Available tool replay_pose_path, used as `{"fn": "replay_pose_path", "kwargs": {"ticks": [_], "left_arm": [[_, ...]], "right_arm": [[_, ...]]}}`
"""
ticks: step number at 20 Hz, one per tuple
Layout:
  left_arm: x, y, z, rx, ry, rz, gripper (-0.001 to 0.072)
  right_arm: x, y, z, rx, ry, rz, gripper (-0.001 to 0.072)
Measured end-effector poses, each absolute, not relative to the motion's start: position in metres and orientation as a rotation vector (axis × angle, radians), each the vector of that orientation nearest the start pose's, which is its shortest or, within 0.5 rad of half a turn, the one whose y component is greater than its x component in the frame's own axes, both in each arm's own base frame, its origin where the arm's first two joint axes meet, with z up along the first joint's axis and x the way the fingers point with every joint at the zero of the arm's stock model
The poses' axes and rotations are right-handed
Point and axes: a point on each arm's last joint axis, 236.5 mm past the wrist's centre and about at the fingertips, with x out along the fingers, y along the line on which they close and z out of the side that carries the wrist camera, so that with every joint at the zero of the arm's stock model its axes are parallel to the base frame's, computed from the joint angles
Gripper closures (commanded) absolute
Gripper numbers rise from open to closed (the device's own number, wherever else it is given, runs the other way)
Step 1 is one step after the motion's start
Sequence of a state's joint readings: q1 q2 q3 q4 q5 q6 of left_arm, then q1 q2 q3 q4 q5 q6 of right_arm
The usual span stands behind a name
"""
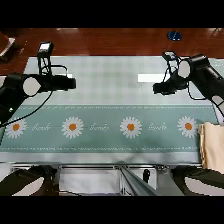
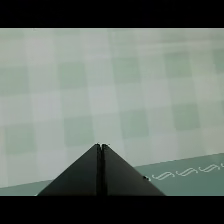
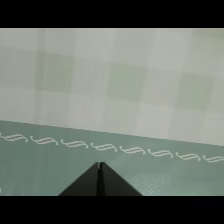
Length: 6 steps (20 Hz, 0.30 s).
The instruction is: Fold the shirts.
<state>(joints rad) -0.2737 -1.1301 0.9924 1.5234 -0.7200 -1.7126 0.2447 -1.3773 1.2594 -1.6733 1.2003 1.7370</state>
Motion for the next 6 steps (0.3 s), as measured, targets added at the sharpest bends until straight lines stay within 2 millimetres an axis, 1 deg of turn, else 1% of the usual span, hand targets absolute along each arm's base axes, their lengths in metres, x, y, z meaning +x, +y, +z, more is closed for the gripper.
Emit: {"fn": "replay_pose_path", "kwargs": {"ticks": [6], "left_arm": [[0.4109, -0.1226, 0.0518, -0.063, 0.87, -0.207, 0.0689]], "right_arm": [[0.3929, 0.0748, 0.0032, -0.114, 1.301, 0.042, 0.0688]]}}
